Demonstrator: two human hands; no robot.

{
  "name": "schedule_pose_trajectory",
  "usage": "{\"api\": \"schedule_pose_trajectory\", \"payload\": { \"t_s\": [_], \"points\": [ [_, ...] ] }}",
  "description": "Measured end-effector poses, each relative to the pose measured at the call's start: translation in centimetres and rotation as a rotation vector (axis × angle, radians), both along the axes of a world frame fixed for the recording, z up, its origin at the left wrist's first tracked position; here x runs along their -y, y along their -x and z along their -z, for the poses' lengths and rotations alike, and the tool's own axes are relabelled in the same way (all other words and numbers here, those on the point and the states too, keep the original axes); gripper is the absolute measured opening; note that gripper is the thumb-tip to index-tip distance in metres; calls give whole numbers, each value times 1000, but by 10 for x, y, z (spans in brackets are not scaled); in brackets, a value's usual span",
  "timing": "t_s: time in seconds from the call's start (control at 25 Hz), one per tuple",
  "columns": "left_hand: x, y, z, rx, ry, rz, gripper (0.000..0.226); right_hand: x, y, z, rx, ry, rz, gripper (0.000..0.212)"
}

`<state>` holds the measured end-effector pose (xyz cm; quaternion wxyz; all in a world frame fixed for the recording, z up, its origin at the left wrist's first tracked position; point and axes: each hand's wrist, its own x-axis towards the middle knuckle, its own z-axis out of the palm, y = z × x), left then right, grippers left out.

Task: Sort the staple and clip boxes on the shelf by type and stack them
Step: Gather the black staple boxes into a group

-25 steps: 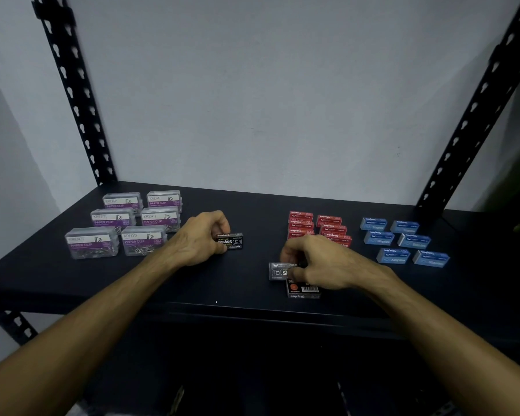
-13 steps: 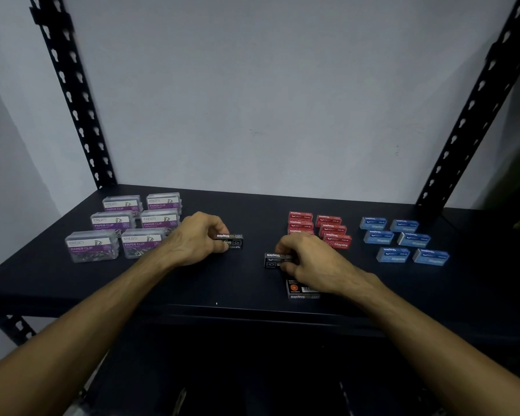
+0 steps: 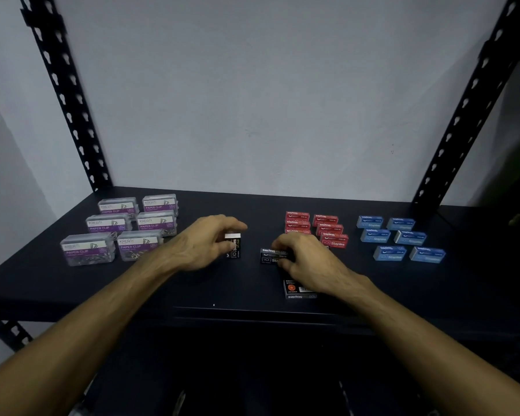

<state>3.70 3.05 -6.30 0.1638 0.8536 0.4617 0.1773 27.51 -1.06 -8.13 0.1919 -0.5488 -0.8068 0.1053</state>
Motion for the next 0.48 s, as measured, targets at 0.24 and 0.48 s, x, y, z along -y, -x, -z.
{"api": "schedule_pose_trajectory", "payload": {
  "t_s": [0.24,0.48],
  "points": [
    [2,1,11,256,86,-61,26,1,-3,-2,0,11,9,27],
    [-1,2,-3,-47,12,64,42,-1,-1,-1,2,-13,9,25]
  ]
}}
